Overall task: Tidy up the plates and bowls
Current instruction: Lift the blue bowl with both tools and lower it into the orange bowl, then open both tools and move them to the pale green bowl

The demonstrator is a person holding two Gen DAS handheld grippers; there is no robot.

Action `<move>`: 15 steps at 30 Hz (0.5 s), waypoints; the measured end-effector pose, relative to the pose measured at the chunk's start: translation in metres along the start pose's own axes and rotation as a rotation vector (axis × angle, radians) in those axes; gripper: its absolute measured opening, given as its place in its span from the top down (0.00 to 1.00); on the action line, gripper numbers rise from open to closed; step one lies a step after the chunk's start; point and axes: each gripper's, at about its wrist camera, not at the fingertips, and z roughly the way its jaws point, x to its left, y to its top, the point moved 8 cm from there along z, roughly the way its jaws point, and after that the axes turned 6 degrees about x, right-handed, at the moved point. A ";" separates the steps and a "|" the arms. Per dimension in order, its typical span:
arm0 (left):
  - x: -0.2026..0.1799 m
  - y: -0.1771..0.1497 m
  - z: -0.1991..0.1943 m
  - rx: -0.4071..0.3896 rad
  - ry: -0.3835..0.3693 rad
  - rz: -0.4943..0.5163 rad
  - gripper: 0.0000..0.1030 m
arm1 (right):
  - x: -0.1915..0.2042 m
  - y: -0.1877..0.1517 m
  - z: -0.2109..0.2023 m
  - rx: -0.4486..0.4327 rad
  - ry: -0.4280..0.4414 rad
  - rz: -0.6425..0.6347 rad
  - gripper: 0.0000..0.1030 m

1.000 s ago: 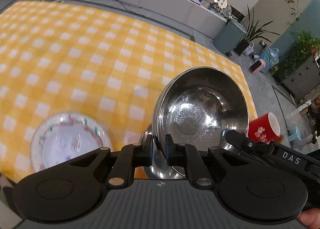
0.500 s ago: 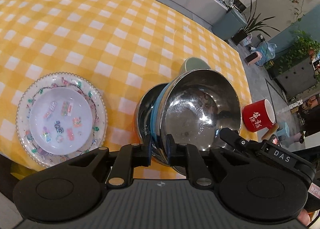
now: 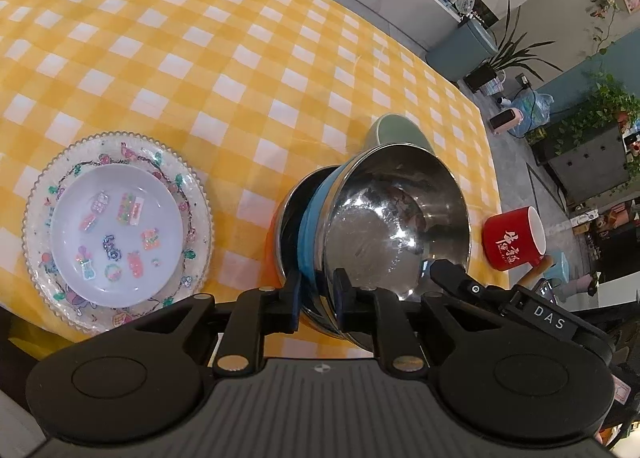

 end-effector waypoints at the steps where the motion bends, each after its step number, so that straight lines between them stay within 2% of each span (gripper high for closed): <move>1: 0.000 0.000 0.000 0.000 0.000 0.000 0.83 | 0.000 0.000 0.000 0.000 0.000 0.002 0.87; 15: 0.003 0.000 -0.003 -0.005 0.013 -0.001 0.82 | 0.001 0.000 0.003 0.003 -0.007 -0.020 0.86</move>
